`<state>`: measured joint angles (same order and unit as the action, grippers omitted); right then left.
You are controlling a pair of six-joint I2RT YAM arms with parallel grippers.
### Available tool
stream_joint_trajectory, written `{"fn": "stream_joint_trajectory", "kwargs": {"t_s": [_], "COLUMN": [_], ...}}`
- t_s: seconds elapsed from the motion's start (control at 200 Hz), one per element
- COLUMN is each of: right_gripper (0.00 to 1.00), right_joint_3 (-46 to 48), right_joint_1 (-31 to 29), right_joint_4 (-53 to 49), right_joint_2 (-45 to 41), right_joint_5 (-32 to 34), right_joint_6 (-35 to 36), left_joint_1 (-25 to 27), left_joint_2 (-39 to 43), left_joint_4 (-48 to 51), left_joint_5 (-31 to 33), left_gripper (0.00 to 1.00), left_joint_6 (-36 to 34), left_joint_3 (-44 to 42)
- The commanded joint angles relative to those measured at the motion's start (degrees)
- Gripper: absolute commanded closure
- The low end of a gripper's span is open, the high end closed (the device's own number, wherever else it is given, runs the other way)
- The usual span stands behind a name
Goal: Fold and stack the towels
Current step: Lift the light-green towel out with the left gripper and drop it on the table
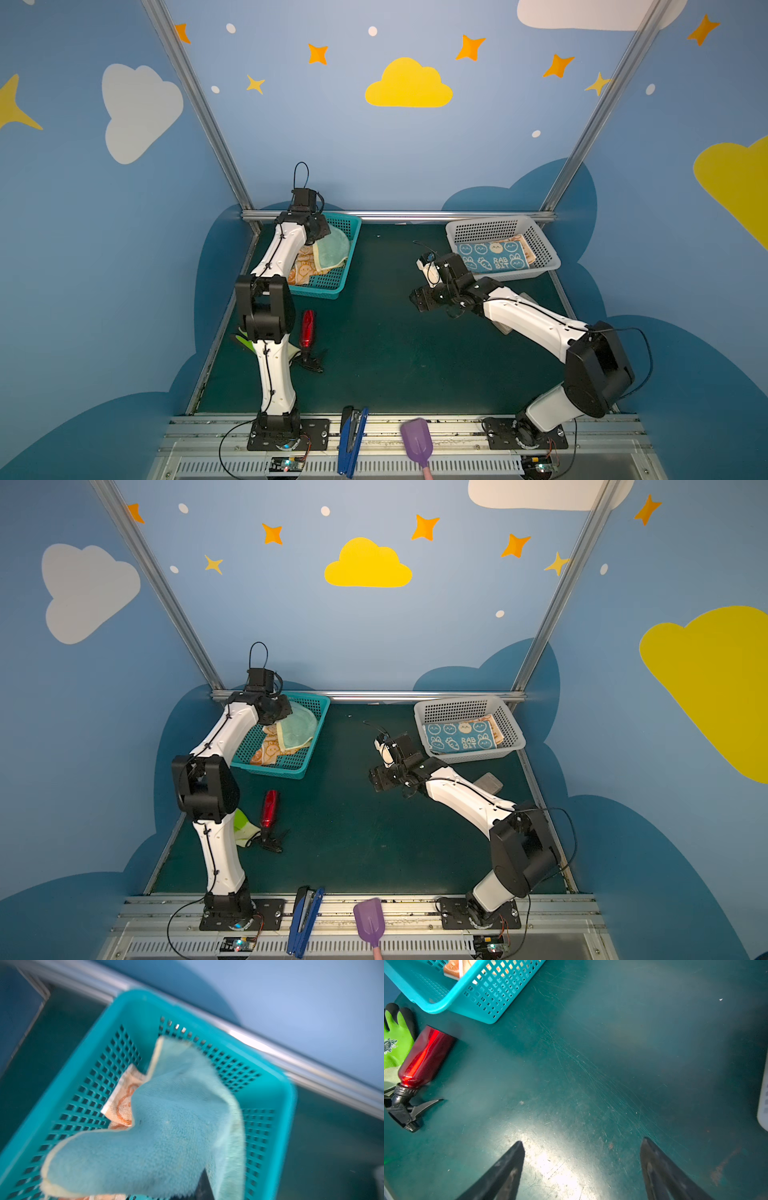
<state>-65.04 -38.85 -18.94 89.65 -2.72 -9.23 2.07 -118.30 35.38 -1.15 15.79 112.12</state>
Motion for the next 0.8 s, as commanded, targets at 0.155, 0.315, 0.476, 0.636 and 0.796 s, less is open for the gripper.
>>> {"fn": "stream_joint_trajectory", "kwargs": {"t_s": [0.155, 0.315, 0.476, 0.636, 0.796], "right_gripper": [0.17, 0.17, 0.17, 0.17, 0.16], "right_joint_3": [-1.19, 0.53, 4.14, 11.33, 19.56], "right_joint_1": [-0.61, -0.83, -1.14, -1.18, -1.14], "right_joint_4": [-1.01, 0.02, 1.59, 7.27, 15.46], "right_joint_2": [-0.72, -3.09, -8.13, -16.57, -23.23], "right_joint_5": [-0.26, 1.03, 4.53, 9.80, 12.63], "right_joint_6": [-1.20, -1.27, 0.41, 1.53, 3.00], "left_joint_1": [6.51, 14.46, 21.41, 25.73, 27.68], "left_joint_2": [10.89, 16.04, 19.28, 20.52, 19.39], "left_joint_4": [-0.97, -0.88, -2.13, -4.61, -5.83], "left_joint_5": [-3.48, -0.82, -3.41, -9.65, -14.14], "left_gripper": [0.96, 0.96, 0.96, 0.96, 0.96], "left_joint_6": [-6.29, -9.50, -8.79, -6.13, -3.32], "left_joint_3": [-5.50, -10.35, -14.82, -16.79, -16.61]}}
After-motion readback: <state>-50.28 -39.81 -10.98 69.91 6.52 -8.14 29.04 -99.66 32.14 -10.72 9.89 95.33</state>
